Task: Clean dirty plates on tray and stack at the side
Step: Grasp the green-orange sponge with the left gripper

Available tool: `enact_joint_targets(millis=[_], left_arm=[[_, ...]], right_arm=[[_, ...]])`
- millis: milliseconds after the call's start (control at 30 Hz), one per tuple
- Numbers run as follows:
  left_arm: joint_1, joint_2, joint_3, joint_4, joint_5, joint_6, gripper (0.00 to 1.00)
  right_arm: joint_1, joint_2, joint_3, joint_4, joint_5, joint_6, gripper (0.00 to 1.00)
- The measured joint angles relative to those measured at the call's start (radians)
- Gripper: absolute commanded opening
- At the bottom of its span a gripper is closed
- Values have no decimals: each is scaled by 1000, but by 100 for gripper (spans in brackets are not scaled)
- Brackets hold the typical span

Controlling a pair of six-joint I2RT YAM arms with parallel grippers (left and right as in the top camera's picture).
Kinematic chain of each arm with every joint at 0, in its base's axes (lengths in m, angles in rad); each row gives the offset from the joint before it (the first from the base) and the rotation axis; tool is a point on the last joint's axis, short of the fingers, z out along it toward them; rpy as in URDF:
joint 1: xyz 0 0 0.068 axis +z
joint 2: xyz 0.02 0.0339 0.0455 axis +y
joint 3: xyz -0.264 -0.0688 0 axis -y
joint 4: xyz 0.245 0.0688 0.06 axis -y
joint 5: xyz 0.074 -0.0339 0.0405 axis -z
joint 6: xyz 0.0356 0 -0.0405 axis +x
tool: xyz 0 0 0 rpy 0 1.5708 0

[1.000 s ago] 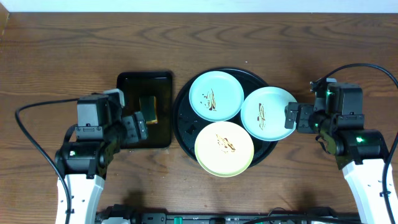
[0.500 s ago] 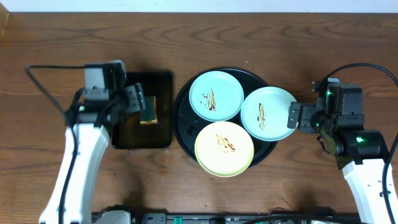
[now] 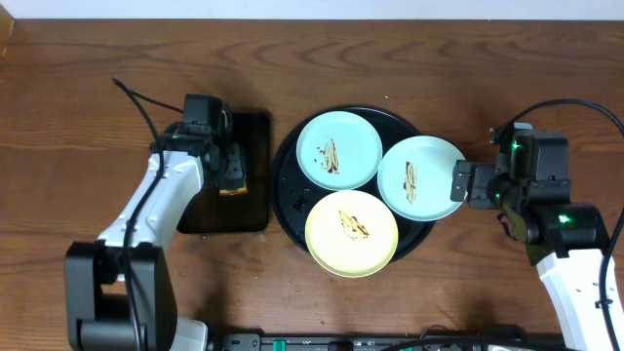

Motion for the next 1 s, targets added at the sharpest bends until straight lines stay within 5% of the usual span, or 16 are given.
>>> enact_joint_targets(millis=[1000], left_arm=[[-47, 83, 0, 76, -14, -1, 63]], right_arm=[[0, 0, 0, 0, 0, 0, 99]])
